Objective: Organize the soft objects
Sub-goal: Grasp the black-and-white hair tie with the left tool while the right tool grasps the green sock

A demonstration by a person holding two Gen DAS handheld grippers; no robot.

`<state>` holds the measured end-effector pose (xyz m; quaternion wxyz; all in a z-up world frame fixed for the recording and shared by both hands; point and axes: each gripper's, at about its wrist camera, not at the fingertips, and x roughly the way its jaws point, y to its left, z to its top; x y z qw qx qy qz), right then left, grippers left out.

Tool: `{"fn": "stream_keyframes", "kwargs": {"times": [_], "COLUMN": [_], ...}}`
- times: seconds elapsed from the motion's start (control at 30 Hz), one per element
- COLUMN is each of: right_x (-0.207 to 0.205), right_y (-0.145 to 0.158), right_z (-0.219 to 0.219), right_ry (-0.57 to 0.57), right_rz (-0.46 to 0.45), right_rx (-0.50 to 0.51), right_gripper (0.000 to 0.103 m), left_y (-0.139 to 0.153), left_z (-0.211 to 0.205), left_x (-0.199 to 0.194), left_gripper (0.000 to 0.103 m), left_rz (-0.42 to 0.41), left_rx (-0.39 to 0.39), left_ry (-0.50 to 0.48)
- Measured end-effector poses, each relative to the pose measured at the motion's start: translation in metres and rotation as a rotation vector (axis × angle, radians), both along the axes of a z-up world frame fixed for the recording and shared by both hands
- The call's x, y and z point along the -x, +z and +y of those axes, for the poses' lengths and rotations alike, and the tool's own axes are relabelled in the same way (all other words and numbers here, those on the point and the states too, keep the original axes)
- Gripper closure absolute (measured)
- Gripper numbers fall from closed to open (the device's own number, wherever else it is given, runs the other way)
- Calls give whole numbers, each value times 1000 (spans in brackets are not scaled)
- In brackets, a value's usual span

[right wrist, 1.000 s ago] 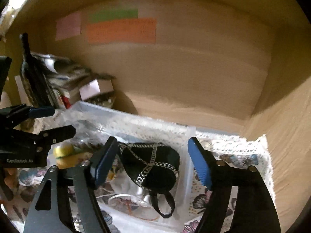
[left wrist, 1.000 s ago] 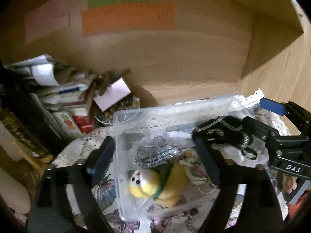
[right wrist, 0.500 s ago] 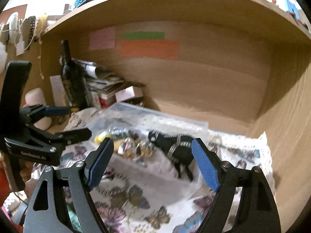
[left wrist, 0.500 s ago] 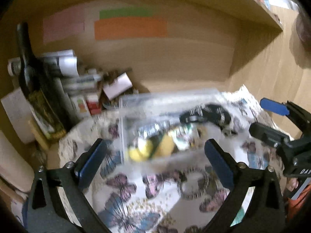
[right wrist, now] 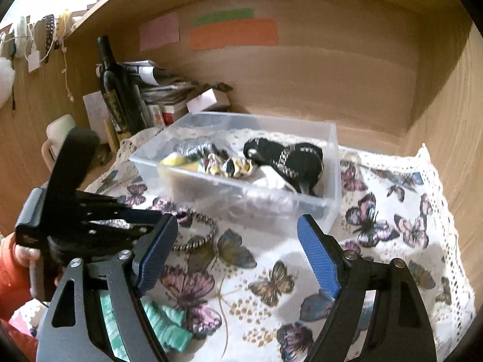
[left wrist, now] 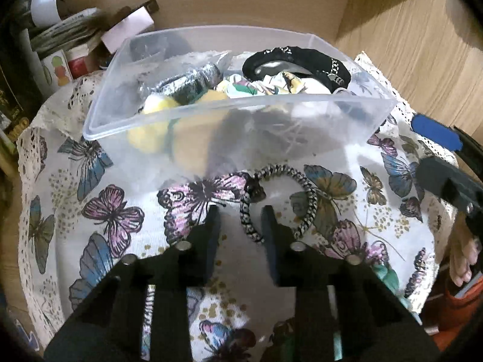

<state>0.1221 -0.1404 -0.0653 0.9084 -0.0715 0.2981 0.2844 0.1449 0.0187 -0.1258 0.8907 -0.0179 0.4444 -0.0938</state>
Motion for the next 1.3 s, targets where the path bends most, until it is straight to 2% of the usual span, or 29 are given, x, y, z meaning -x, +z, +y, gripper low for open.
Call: {"fn": "stream_keyframes", "kwargs": {"times": [0.03, 0.27, 0.43, 0.6, 0.63, 0.67, 0.7, 0.73, 0.8, 0.83, 0.9, 1.03, 1.3], "right_x": [2, 15, 31, 47, 49, 51, 53, 55, 63, 64, 61, 55, 38], "right_y": [-2, -8, -17, -35, -42, -47, -53, -58, -58, -56, -52, -39, 4], "right_z": [-1, 2, 14, 28, 32, 34, 37, 40, 43, 43, 41, 36, 24], "right_ry": [4, 49, 103, 170, 190, 205, 219, 213, 205, 203, 216, 181, 98], "right_rz": [7, 45, 80, 136, 160, 178, 197, 191, 135, 124, 137, 98, -33], "right_rx": [-2, -10, -12, 1, 6, 15, 34, 65, 94, 99, 80, 71, 18], "right_gripper": [25, 27, 27, 28, 36, 54, 63, 66, 79, 99, 99, 99, 100], "left_y": [0, 12, 35, 45, 44, 43, 42, 42, 41, 40, 43, 54, 91], "left_z": [-2, 5, 22, 38, 39, 40, 41, 42, 41, 41, 41, 42, 41], "left_x": [0, 18, 52, 83, 87, 91, 95, 98, 101, 103, 104, 104, 85], "left_gripper": [98, 98, 98, 98, 98, 98, 98, 98, 98, 98, 98, 98, 98], "left_rz": [6, -39, -126, -170, -171, -172, -173, -175, -180, -183, -196, -238, -351], "left_rx": [8, 10, -8, -15, -11, -7, -5, -6, -6, -4, 1, 11, 14], "left_ry": [-17, 9, 71, 126, 131, 135, 140, 142, 145, 145, 142, 138, 121]}}
